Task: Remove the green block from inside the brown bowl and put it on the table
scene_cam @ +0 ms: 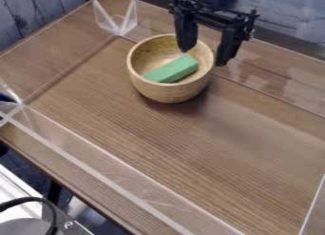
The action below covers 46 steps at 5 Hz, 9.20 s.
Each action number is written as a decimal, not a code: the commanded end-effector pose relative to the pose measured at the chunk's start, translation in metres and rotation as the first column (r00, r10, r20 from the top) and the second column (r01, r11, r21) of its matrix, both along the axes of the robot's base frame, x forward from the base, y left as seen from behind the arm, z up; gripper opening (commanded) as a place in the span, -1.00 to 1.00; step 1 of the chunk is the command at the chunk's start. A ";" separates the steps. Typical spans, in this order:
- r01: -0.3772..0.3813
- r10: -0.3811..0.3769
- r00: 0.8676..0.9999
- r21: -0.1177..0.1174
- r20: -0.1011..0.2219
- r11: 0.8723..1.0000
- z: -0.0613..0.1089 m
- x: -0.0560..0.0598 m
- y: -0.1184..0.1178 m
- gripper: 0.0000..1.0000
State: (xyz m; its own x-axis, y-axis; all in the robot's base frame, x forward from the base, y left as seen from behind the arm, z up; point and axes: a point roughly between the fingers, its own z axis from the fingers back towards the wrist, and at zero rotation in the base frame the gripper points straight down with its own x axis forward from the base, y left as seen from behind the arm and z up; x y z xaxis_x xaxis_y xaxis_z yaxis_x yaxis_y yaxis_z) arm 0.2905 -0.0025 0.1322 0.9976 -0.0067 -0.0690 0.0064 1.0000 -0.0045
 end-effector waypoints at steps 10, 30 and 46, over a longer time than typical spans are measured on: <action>-0.033 0.032 0.999 0.051 0.022 0.998 -0.067 0.023 0.075 1.00; -0.047 0.061 0.982 -0.080 0.181 0.996 0.011 0.049 0.083 -1.00; -0.092 0.094 0.984 -0.025 0.149 0.995 -0.023 -0.012 0.141 -1.00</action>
